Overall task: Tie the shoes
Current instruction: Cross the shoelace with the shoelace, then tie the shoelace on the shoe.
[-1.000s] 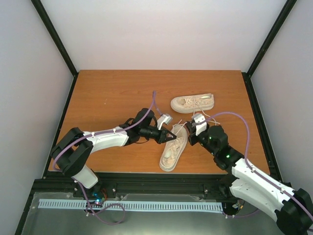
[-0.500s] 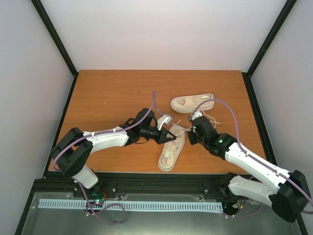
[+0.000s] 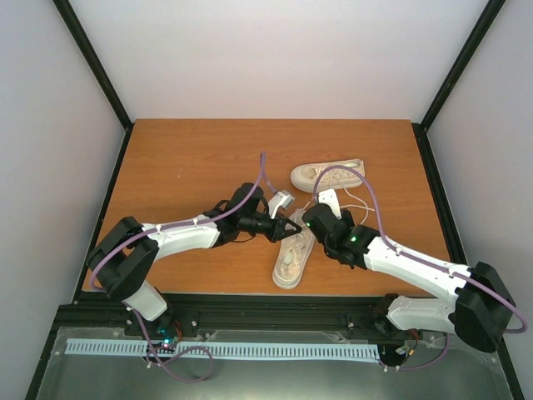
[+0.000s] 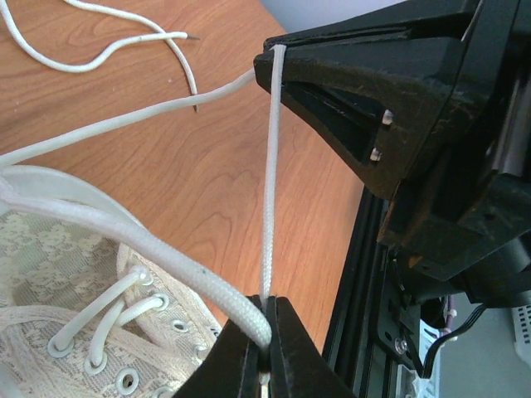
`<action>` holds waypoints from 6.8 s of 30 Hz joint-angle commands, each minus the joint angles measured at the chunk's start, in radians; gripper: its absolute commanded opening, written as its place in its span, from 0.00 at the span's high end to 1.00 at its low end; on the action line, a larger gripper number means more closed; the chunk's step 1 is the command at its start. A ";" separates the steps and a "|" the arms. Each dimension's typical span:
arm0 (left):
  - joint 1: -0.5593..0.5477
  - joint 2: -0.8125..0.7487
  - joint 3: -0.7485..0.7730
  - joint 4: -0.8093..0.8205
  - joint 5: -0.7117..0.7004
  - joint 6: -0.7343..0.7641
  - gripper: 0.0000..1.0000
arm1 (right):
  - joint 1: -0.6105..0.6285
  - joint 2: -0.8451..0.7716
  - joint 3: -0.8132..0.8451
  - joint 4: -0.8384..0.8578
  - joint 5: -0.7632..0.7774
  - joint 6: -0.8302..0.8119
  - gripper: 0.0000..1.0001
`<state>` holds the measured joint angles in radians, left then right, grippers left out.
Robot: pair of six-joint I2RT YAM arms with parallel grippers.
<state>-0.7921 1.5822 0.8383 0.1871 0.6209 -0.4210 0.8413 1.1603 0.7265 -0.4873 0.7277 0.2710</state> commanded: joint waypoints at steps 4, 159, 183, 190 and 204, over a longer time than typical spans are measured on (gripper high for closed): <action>-0.002 -0.003 -0.001 -0.068 0.036 0.030 0.99 | -0.031 0.053 0.013 0.054 0.293 0.011 0.97; -0.235 -0.143 -0.084 -0.091 -0.460 0.346 0.99 | -0.033 -0.108 -0.346 0.627 -0.471 -0.048 0.97; 0.022 -0.125 -0.035 -0.203 0.104 0.347 0.99 | -0.114 -0.006 -0.360 0.660 -0.984 -0.010 0.97; 0.036 -0.064 0.071 -0.316 0.165 0.427 0.99 | -0.113 -0.039 -0.340 0.581 -0.994 0.011 0.97; 0.042 -0.121 -0.074 -0.277 0.163 0.366 0.99 | -0.113 -0.007 -0.420 0.782 -0.831 0.026 0.72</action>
<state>-0.7570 1.5112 0.7959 -0.1425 0.7570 -0.0200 0.7395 1.2011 0.3222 0.2955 -0.1848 0.3096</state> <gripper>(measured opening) 0.042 0.221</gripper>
